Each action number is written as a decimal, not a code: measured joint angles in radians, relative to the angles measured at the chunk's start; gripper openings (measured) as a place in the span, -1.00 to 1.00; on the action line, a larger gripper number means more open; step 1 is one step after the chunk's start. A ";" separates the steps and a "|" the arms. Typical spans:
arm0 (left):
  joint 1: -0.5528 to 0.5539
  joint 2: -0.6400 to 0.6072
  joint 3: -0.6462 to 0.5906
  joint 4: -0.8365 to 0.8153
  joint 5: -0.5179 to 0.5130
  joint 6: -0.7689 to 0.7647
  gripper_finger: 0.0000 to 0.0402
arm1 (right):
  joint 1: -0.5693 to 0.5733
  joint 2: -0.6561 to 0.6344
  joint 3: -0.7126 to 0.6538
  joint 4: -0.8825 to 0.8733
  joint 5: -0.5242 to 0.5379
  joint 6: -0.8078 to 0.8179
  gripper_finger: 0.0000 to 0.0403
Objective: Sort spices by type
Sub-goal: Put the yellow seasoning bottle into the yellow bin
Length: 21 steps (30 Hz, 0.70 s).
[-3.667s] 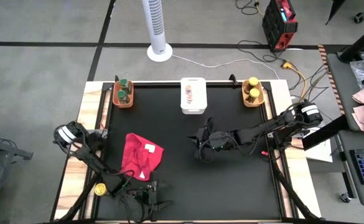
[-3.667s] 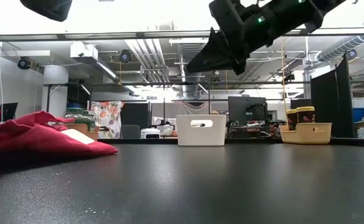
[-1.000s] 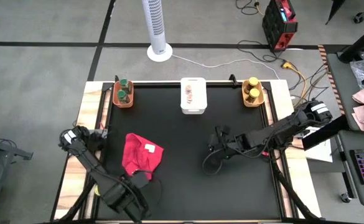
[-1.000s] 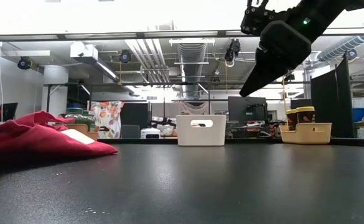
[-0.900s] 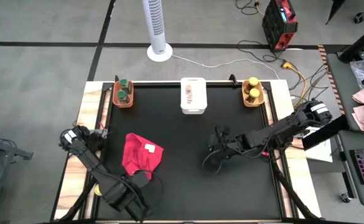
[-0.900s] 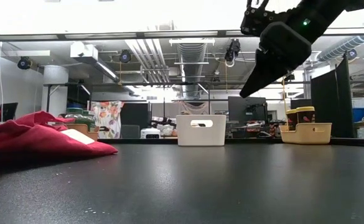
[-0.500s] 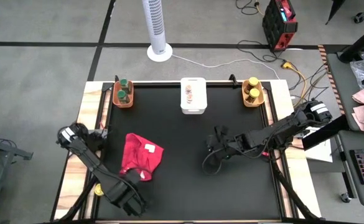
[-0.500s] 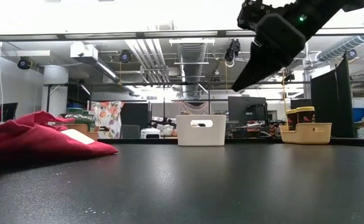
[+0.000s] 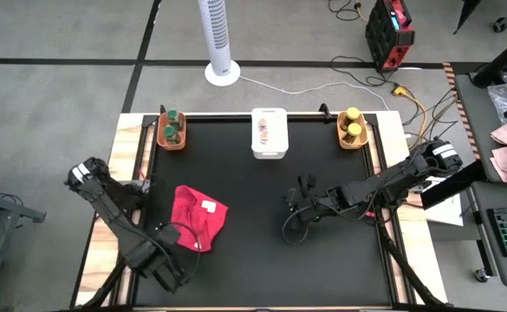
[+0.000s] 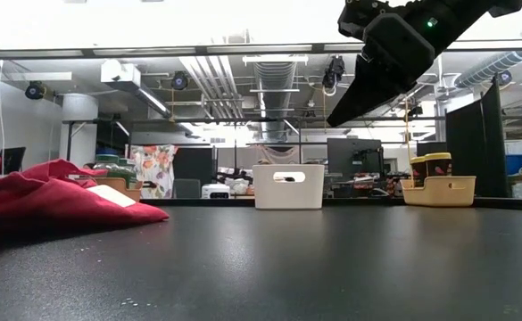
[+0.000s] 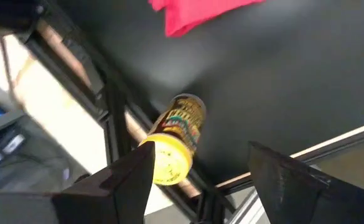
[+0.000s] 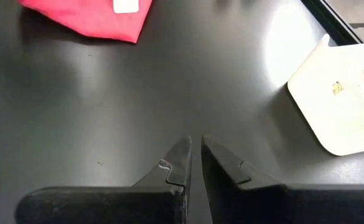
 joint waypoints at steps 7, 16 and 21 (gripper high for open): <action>-0.059 -0.087 -0.101 0.097 0.011 -0.168 0.18 | 0.000 0.000 -0.001 0.000 0.000 0.000 -0.86; -0.070 -0.092 -0.136 0.126 0.034 -0.228 0.21 | 0.000 0.000 -0.001 0.000 0.000 -0.003 -0.86; -0.078 -0.091 -0.155 0.139 0.067 -0.246 0.32 | 0.000 0.001 -0.003 0.000 -0.001 -0.004 -0.86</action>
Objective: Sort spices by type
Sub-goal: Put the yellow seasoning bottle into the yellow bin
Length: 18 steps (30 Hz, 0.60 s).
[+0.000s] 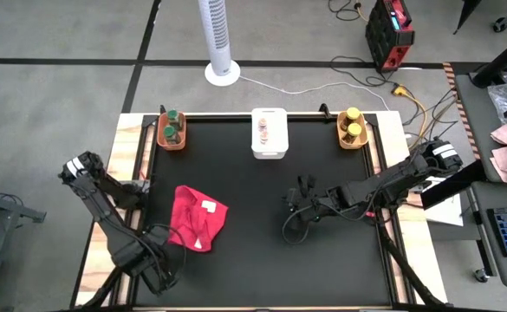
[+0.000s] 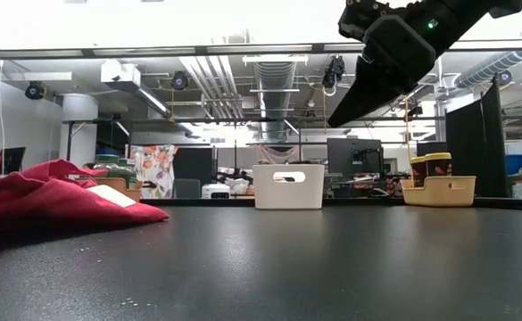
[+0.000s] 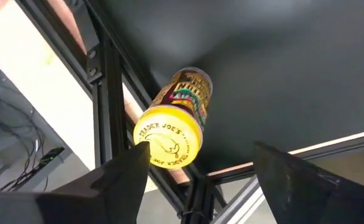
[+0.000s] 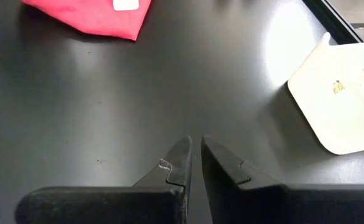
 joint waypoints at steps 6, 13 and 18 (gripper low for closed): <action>-0.002 0.000 -0.030 0.042 0.019 0.000 0.36 | 0.000 0.000 -0.005 0.000 -0.001 -0.007 -0.86; -0.020 0.001 -0.066 0.047 0.039 -0.003 0.35 | 0.000 0.000 -0.015 -0.001 -0.001 -0.006 -0.86; -0.028 0.001 -0.104 0.105 0.065 -0.005 0.35 | 0.000 0.000 -0.016 0.000 -0.001 -0.005 -0.86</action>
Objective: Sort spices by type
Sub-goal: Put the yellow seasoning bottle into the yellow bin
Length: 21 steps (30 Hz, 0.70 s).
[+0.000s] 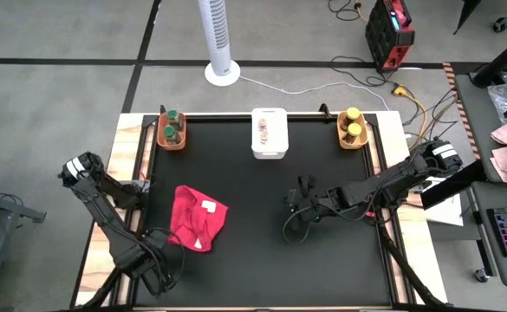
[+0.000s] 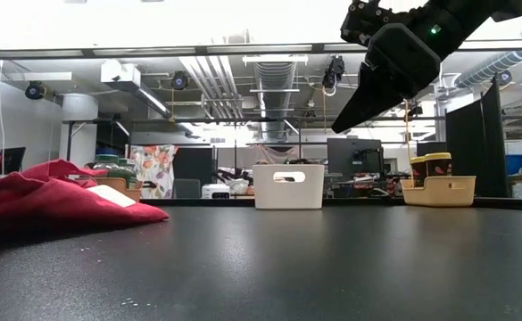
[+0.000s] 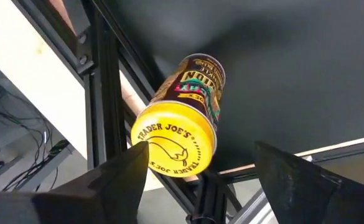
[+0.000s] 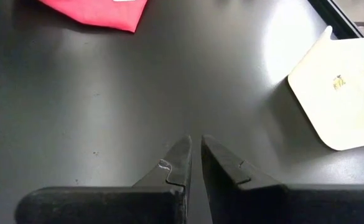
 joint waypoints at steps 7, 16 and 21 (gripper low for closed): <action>-0.012 0.000 -0.021 -0.032 0.031 -0.017 0.35 | 0.000 0.000 0.000 0.000 0.000 0.001 -0.86; -0.024 0.000 -0.081 0.060 0.044 -0.030 0.35 | 0.000 0.000 -0.001 0.000 0.000 0.002 -0.86; -0.025 0.000 -0.111 0.075 0.036 -0.029 0.35 | 0.000 0.000 -0.001 0.000 0.000 0.001 -0.86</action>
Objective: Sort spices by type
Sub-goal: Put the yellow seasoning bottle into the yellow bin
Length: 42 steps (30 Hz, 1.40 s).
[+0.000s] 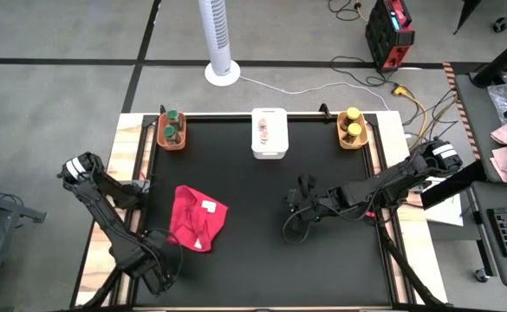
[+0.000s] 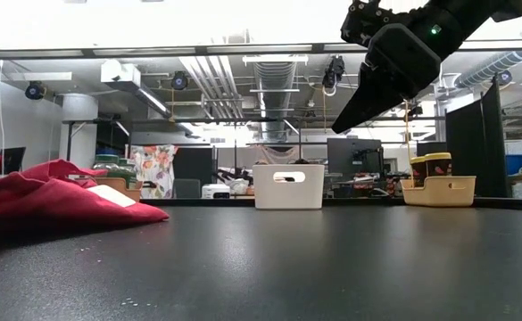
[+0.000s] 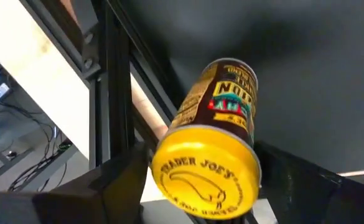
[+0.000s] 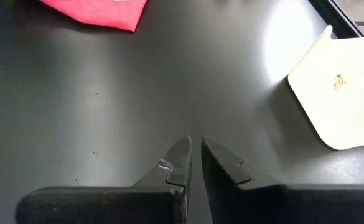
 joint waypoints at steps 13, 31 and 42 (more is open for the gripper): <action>-0.001 0.000 -0.005 0.110 -0.044 -0.021 0.04 | 0.000 0.000 0.000 0.000 0.000 -0.001 -0.86; 0.092 0.063 0.334 0.032 -0.757 0.401 0.04 | 0.178 0.015 -0.017 0.471 -0.001 -0.335 -0.86; 0.285 0.301 0.561 0.031 -1.005 1.168 0.04 | 0.231 0.019 0.076 0.346 0.004 -0.141 -0.86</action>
